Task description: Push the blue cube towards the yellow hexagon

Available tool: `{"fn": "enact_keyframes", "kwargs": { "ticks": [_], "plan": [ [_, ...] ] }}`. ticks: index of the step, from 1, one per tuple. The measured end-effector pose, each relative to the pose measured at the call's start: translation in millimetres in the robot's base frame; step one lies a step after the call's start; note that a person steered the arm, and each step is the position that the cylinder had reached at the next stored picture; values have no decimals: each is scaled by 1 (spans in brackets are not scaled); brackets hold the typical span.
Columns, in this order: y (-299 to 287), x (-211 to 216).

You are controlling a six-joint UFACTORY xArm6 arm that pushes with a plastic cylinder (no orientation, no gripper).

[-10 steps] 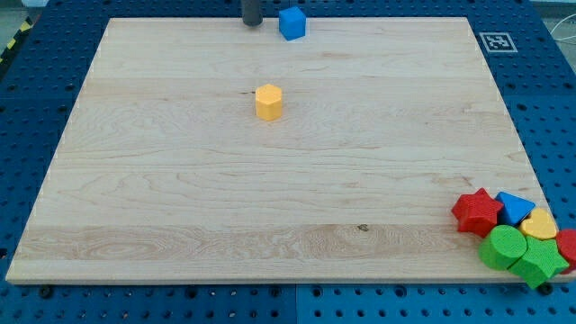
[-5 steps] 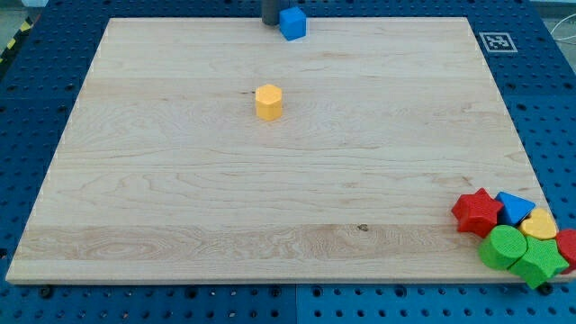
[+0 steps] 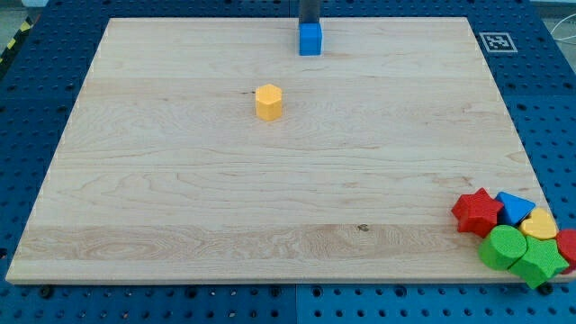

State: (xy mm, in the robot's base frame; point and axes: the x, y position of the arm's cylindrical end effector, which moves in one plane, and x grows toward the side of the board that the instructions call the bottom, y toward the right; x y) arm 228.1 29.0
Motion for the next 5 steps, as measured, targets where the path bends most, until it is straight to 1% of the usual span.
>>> {"fn": "enact_keyframes", "kwargs": {
  "ticks": [2, 3, 5],
  "plan": [
    [-4, 47],
    [-6, 63],
    [37, 64]
  ]
}}
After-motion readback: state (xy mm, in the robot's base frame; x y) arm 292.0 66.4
